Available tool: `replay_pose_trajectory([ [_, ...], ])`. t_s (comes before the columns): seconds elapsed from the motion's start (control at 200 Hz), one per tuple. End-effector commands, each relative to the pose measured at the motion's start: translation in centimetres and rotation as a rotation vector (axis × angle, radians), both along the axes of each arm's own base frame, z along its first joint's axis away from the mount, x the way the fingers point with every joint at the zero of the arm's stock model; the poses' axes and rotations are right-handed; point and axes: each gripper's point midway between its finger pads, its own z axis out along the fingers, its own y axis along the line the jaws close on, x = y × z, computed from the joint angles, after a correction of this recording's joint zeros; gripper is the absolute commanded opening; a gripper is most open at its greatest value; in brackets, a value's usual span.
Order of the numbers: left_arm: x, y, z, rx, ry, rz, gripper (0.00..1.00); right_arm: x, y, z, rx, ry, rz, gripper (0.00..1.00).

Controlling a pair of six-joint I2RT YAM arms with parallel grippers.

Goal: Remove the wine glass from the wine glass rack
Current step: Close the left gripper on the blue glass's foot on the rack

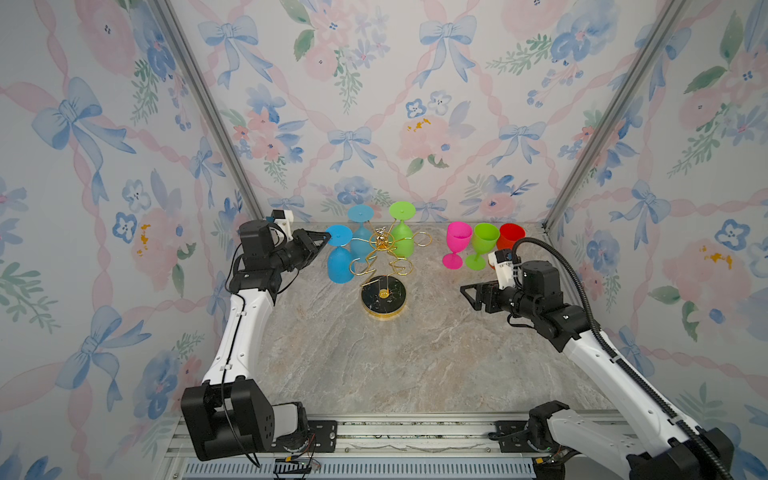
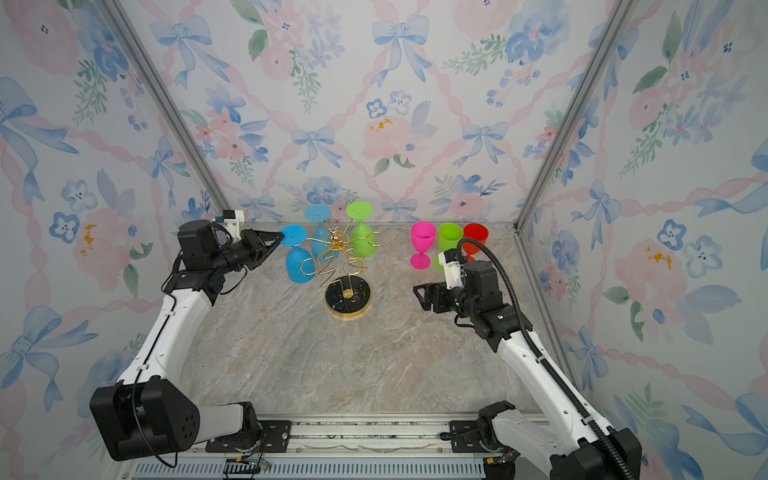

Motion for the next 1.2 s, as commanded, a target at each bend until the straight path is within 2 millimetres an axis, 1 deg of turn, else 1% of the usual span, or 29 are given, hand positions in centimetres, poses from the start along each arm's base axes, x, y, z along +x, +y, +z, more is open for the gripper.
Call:
replay_pose_trajectory([
  [0.0,0.1,-0.3,1.8,0.003,-0.049,-0.013,0.15,-0.3,0.0,0.0,0.002,-0.006,-0.007,0.83],
  [0.15,-0.2,-0.4,2.0,-0.002,-0.052,-0.022,0.1,-0.3,0.0,0.0,0.0,-0.003,-0.01,0.83],
  [0.24,-0.2,-0.5,2.2,-0.003,-0.055,-0.024,0.08,-0.2,-0.1,-0.1,-0.001,-0.002,-0.012,0.83],
  [0.64,-1.1,-0.9,3.2,-0.028,-0.065,-0.049,0.07,0.0,0.1,0.2,0.007,-0.001,-0.015,0.83],
  [0.925,-1.4,-1.2,3.4,-0.071,-0.034,-0.045,0.0,0.2,0.7,0.4,0.006,0.0,-0.003,0.83],
  [1.195,-1.9,-1.2,4.7,-0.077,-0.053,0.005,0.0,0.5,1.1,0.4,0.003,0.001,0.003,0.82],
])
